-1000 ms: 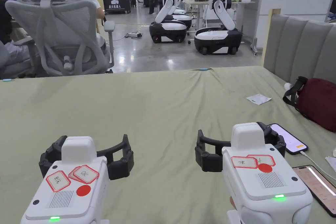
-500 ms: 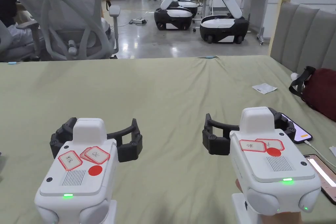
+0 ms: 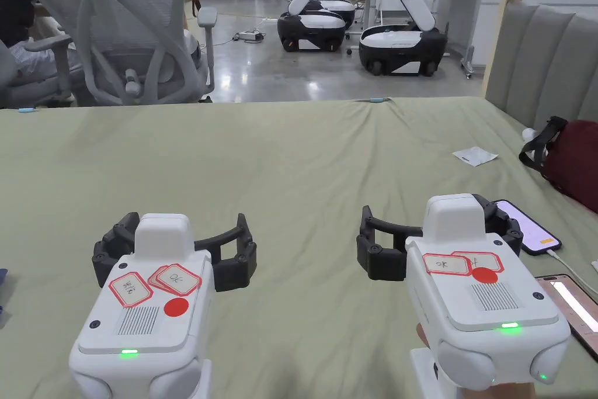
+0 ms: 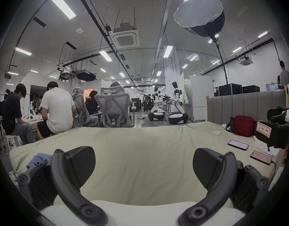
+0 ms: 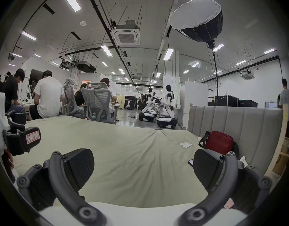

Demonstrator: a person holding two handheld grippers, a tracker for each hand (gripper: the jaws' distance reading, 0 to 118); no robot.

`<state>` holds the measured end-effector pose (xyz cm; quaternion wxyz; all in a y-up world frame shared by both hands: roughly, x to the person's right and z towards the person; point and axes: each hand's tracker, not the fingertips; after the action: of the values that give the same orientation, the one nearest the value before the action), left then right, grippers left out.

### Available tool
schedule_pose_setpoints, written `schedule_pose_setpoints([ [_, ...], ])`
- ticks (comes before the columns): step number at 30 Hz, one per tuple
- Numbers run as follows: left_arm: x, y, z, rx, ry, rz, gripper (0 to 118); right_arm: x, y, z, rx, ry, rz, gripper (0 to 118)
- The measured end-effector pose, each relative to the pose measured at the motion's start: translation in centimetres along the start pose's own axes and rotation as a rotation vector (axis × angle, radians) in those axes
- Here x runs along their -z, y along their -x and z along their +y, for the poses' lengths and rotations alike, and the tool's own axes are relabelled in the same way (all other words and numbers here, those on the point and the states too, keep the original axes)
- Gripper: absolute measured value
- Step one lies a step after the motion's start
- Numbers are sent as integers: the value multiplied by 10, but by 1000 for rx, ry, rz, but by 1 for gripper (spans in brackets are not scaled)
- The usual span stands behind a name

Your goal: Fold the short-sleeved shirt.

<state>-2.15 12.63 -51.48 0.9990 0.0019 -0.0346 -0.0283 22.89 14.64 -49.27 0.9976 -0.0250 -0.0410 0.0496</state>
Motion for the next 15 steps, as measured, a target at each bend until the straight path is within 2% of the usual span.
schedule_pose_setpoints([
  [15,-3,2,-3,16,-2,6,118,1,0,-2,2,9,3,118],
])
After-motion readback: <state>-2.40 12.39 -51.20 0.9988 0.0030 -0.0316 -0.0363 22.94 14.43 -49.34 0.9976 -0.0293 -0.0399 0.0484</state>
